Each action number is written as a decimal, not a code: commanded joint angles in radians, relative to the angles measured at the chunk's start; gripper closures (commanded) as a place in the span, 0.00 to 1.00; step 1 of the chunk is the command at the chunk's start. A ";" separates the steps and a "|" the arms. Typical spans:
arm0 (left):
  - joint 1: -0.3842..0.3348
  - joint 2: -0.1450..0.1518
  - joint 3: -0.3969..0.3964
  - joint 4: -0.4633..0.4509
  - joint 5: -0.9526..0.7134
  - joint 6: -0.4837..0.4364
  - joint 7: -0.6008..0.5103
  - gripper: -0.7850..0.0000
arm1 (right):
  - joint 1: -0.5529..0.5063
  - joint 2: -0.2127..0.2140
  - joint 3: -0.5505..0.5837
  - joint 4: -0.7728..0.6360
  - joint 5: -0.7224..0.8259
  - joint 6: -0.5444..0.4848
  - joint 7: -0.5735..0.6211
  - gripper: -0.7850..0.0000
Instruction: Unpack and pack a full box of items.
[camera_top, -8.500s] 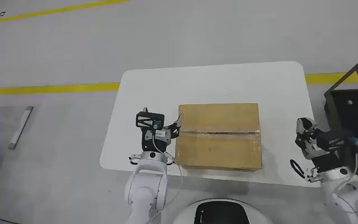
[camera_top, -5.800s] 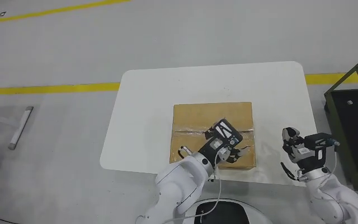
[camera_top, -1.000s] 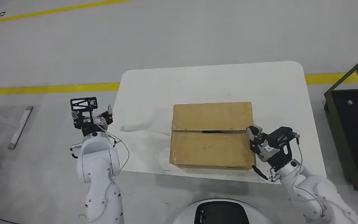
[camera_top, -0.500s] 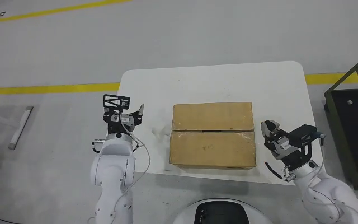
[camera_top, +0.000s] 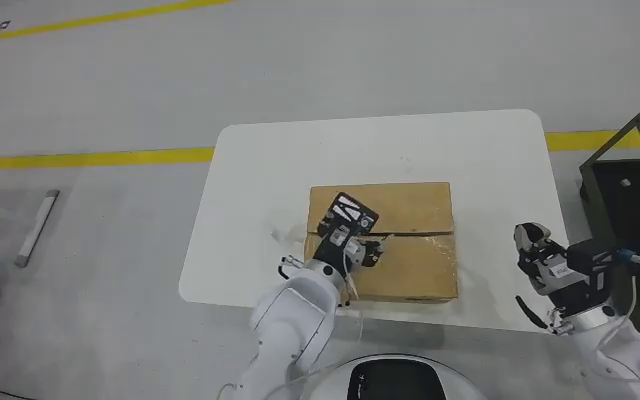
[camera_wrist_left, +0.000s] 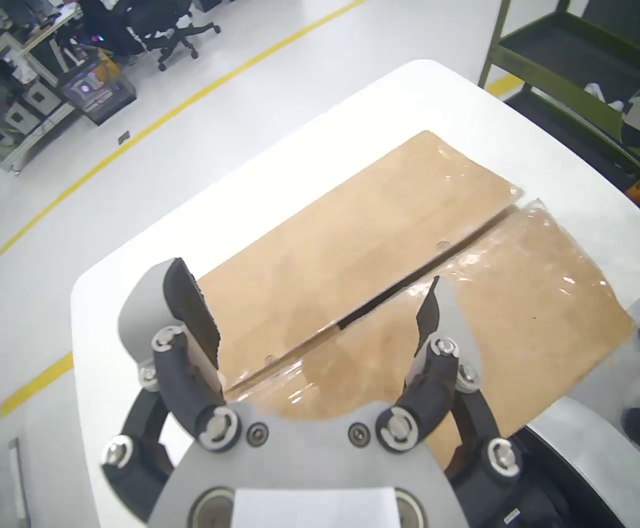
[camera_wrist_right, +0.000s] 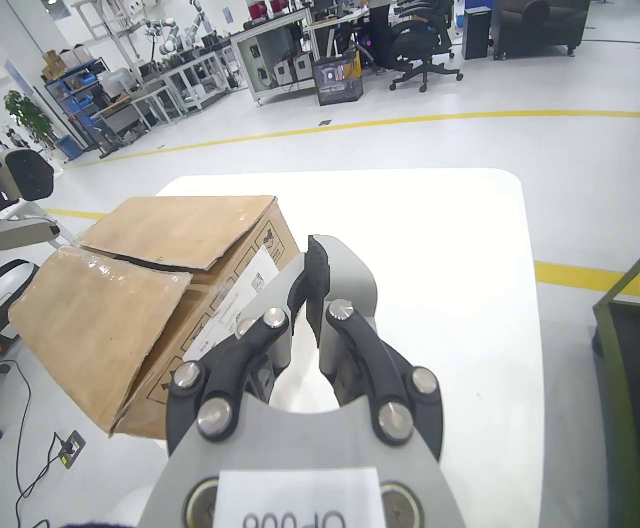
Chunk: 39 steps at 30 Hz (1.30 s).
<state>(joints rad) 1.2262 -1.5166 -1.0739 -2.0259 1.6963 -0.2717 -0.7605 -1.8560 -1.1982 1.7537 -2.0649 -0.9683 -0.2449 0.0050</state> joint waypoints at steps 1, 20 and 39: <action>-0.018 -0.001 0.036 0.035 0.059 -0.001 0.007 0.00 | -0.009 -0.001 0.001 0.004 0.000 -0.001 -0.006 1.00; -0.171 -0.003 0.121 0.245 0.344 -0.089 0.008 0.00 | -0.026 -0.007 0.002 0.015 0.005 0.004 -0.022 1.00; -0.415 -0.047 0.157 0.406 0.415 0.076 0.141 0.00 | -0.013 -0.011 0.003 0.012 0.020 0.000 -0.020 1.00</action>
<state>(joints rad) 0.8428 -1.5570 -0.9206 -1.6557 2.1168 -0.2229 -0.6244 -1.8687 -1.2090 1.7565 -2.0519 -0.9495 -0.2448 -0.0148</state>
